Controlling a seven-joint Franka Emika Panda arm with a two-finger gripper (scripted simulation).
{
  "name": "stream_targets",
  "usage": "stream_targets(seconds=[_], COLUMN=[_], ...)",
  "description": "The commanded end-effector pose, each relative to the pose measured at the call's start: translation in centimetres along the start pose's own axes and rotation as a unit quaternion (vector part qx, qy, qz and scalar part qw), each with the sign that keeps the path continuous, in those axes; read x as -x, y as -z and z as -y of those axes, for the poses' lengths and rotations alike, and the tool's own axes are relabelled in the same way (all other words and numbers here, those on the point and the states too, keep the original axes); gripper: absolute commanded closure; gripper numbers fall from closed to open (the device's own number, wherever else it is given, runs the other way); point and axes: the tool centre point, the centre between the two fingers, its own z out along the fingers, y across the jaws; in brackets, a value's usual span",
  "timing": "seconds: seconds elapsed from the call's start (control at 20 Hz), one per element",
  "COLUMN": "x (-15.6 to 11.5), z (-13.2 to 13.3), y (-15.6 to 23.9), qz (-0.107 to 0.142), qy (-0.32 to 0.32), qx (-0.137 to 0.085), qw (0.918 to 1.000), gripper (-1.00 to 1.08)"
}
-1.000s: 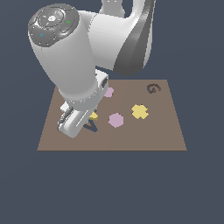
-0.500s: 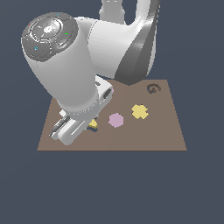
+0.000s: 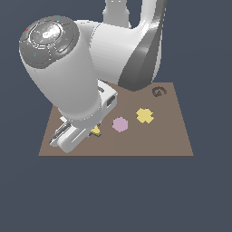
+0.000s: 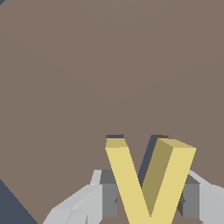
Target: Insert a designated object into the corresponding slot on a board.
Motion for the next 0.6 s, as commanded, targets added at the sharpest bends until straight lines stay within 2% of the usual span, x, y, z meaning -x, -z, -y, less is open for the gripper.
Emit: stream_targets(seconds=[0.0, 0.2, 0.25, 0.55], x=[-0.01, 0.00, 0.00, 0.00], z=[0.02, 0.07, 0.07, 0.07], y=[-0.31, -0.94, -0.94, -0.94], qz=[0.000, 0.000, 0.000, 0.000], qy=[-0.001, -0.002, -0.002, -0.002], qx=[0.000, 0.000, 0.000, 0.000], qw=[1.0000, 1.0000, 1.0000, 1.0000], gripper=[1.08, 1.08, -0.92, -0.92])
